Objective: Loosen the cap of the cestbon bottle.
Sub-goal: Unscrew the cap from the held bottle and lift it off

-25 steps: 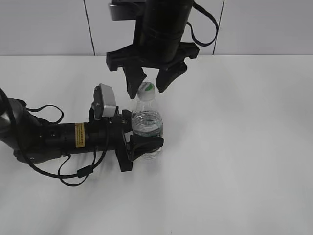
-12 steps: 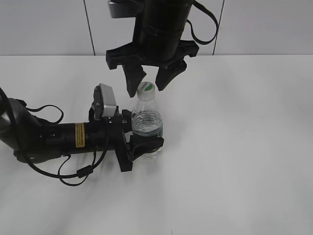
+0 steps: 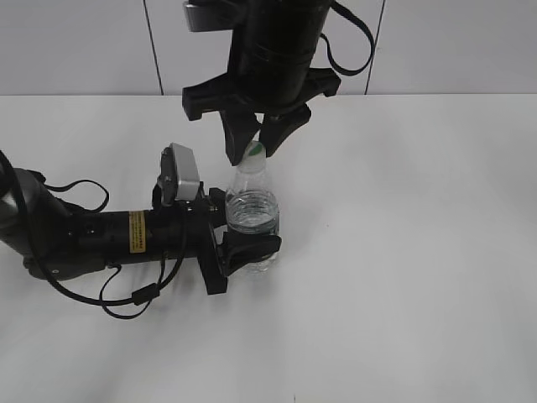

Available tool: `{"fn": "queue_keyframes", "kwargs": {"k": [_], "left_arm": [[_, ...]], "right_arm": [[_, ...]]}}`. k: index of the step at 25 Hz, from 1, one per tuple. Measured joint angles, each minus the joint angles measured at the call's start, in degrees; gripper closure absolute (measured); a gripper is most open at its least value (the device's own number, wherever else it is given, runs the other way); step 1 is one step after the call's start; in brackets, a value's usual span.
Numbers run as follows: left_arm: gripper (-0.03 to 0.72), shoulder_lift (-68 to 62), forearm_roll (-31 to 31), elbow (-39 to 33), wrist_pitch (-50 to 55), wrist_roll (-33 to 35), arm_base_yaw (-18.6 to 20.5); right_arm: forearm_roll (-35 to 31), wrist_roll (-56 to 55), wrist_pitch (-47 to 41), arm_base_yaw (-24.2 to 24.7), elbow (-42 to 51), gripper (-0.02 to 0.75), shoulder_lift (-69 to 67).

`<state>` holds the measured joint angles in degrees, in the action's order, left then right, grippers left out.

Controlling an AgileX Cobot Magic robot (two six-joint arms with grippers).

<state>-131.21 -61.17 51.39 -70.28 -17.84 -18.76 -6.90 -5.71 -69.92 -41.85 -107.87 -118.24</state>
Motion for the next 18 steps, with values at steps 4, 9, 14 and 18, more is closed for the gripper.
{"fn": "queue_keyframes", "kwargs": {"k": [4,9,14,18], "left_arm": [[0.273,0.0,0.0,0.0,0.0,0.0,0.0],[0.273,0.0,0.0,0.0,0.0,0.0,0.0],[0.273,0.0,0.0,0.0,0.0,0.1,0.0],[0.273,0.0,0.0,0.0,0.0,0.1,0.0]], "right_arm": [[0.0,1.3,0.0,0.0,0.0,0.437,0.0],[-0.1,4.0,0.0,0.0,0.0,0.44,0.0],[-0.2,7.6,0.0,0.0,0.0,0.442,0.0],[-0.6,12.6,0.0,0.0,0.0,0.443,0.0]]}}
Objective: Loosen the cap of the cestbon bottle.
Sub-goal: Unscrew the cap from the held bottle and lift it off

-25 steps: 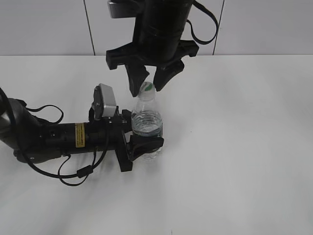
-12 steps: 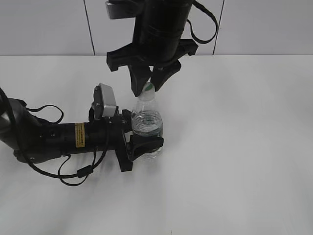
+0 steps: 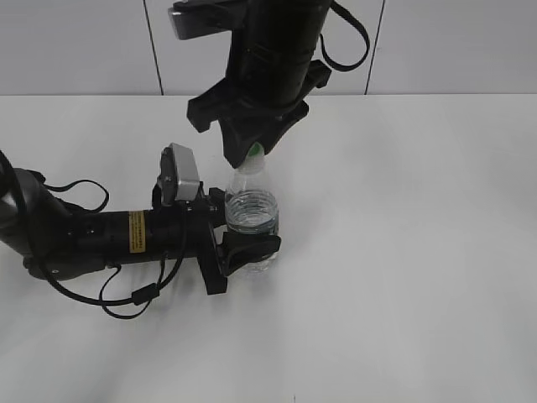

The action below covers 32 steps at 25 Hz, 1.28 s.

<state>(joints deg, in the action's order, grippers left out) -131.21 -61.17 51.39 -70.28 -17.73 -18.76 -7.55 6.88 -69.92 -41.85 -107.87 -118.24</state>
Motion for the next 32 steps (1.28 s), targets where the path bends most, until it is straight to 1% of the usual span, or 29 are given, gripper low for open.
{"fn": "queue_keyframes", "kwargs": {"k": [9,32], "left_arm": [[0.273,0.0,0.0,0.0,0.0,0.3,0.0],[0.273,0.0,-0.1,0.0,-0.2,0.7,0.0]], "right_arm": [[-1.1,14.2,0.0,0.0,0.0,0.443,0.0],[-1.9,40.7,0.1,0.0,-0.2,0.444,0.0]]}}
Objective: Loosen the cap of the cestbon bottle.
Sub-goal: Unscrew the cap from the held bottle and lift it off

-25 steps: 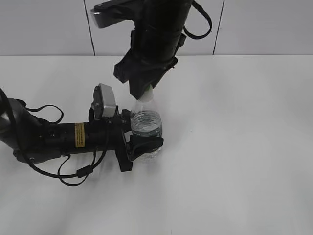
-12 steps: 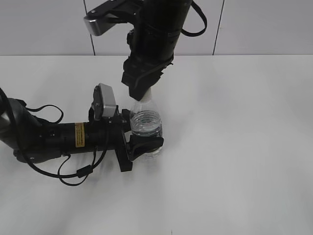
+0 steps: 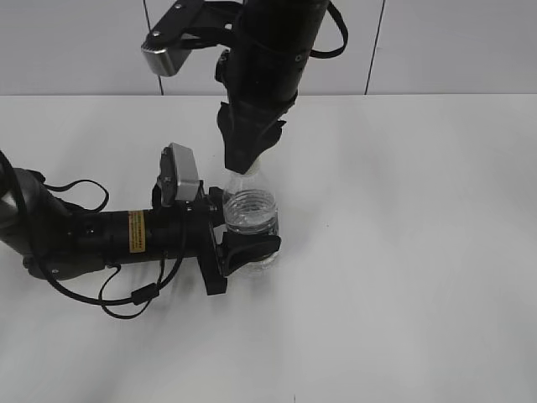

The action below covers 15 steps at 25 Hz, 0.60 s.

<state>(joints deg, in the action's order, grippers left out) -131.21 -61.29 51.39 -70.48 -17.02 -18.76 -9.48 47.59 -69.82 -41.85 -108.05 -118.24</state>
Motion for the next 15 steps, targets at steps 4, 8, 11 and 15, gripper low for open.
{"fn": "queue_keyframes", "kwargs": {"k": [4,8,11,15], "left_arm": [[0.273,0.0,-0.7,0.1,0.0,0.0,0.0],[0.273,0.0,-1.1,0.1,0.0,0.0,0.0],[0.273,0.0,-1.8,0.2,0.1,0.0,0.0],[0.273,0.0,-2.4,0.6,0.3,-0.2,0.0]], "right_arm": [[0.0,5.4,-0.1,0.0,0.0,0.444,0.0],[0.2,9.9,-0.2,0.0,0.0,0.444,0.0],[0.6,13.1,-0.5,0.0,0.0,0.444,0.0],[1.4,16.3,-0.8,0.0,0.0,0.444,0.1]]}}
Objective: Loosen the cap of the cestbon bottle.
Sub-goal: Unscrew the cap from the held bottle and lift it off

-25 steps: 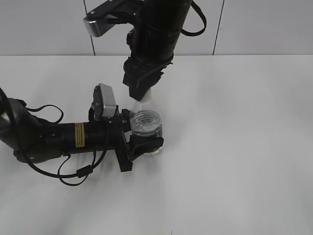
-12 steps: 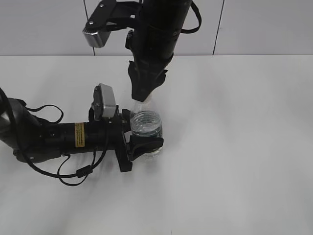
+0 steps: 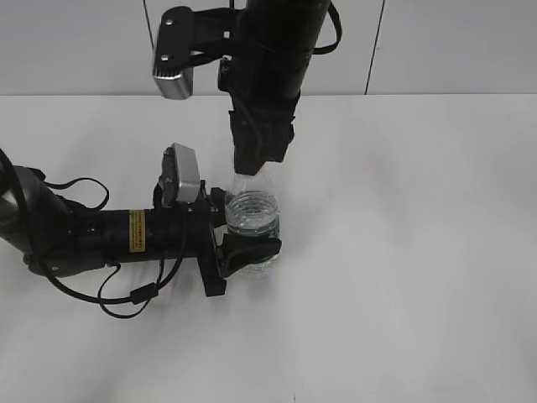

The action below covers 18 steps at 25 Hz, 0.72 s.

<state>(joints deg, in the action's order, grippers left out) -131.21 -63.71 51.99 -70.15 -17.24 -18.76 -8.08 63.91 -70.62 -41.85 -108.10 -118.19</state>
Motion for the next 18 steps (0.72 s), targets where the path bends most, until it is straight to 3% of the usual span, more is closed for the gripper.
{"fn": "queue_keyframes", "kwargs": {"k": [18], "left_arm": [[0.273,0.0,-1.1,0.1,0.1,-0.2,0.1]], "right_arm": [[0.4,11.7,-0.6,-0.1,0.0,0.444,0.0]]}}
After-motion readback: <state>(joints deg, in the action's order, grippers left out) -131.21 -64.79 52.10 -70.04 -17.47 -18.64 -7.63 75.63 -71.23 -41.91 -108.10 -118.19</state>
